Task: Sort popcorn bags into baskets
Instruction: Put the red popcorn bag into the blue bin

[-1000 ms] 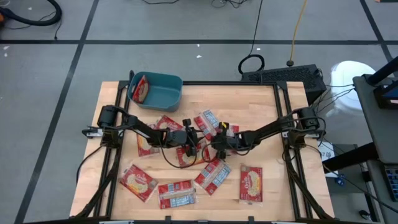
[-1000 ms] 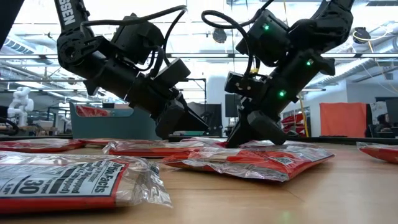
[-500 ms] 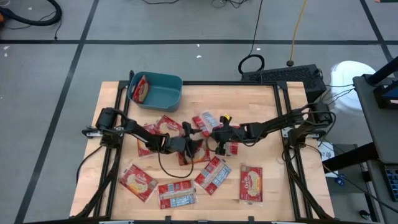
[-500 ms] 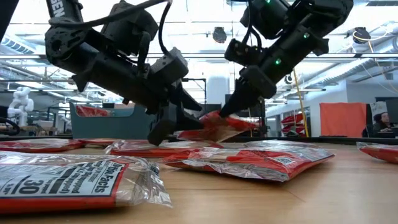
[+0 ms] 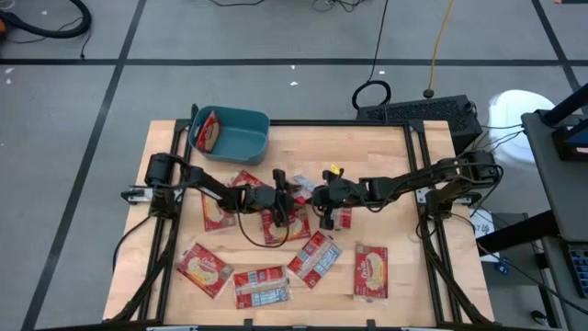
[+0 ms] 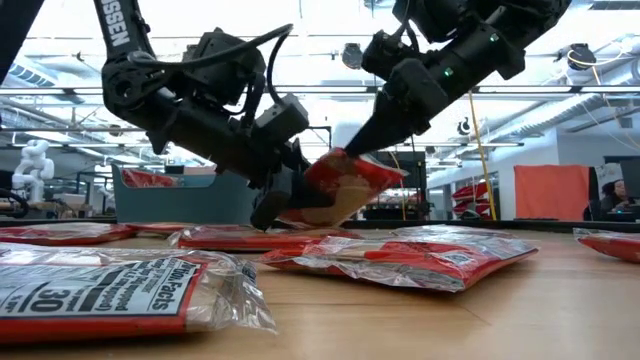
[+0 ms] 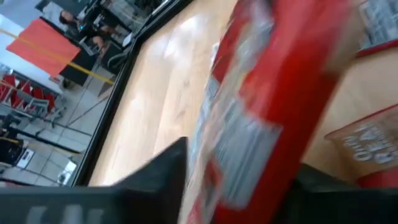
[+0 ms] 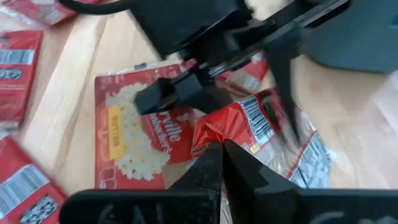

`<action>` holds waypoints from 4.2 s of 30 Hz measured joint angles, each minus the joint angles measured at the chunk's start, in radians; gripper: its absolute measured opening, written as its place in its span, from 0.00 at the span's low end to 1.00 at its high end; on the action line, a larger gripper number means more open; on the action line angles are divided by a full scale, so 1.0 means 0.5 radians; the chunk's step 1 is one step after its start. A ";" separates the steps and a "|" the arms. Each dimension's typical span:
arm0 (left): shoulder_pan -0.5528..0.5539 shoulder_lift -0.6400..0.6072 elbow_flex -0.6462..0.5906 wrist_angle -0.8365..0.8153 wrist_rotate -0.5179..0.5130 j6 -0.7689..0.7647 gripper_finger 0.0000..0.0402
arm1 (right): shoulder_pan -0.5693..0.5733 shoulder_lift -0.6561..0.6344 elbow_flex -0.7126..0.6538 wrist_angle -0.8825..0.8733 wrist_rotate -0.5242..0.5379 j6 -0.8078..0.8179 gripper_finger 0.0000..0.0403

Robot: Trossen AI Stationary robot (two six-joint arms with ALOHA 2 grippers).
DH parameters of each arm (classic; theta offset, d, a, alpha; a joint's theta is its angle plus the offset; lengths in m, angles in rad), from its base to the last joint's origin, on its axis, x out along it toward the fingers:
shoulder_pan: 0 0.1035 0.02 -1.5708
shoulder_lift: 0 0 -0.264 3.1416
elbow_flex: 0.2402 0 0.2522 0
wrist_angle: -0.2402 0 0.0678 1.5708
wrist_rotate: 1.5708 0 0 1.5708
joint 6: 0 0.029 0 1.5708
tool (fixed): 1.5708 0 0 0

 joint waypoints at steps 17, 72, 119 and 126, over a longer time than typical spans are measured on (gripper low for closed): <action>-0.011 -0.261 -0.001 -0.013 -0.021 -0.730 0.18 | 0.098 -0.473 -0.029 -0.097 0.687 -0.041 0.24; 0.036 -0.881 0.000 -0.248 0.910 -1.254 0.28 | 0.095 0.134 -0.632 1.891 0.089 0.164 0.07; 0.056 -1.144 0.000 -0.301 0.768 -1.431 0.41 | -0.022 0.130 -0.632 2.627 -0.061 0.129 0.05; 0.063 -0.997 0.000 -0.211 0.774 -1.458 0.38 | -0.021 0.131 -0.632 2.625 -0.062 0.112 0.05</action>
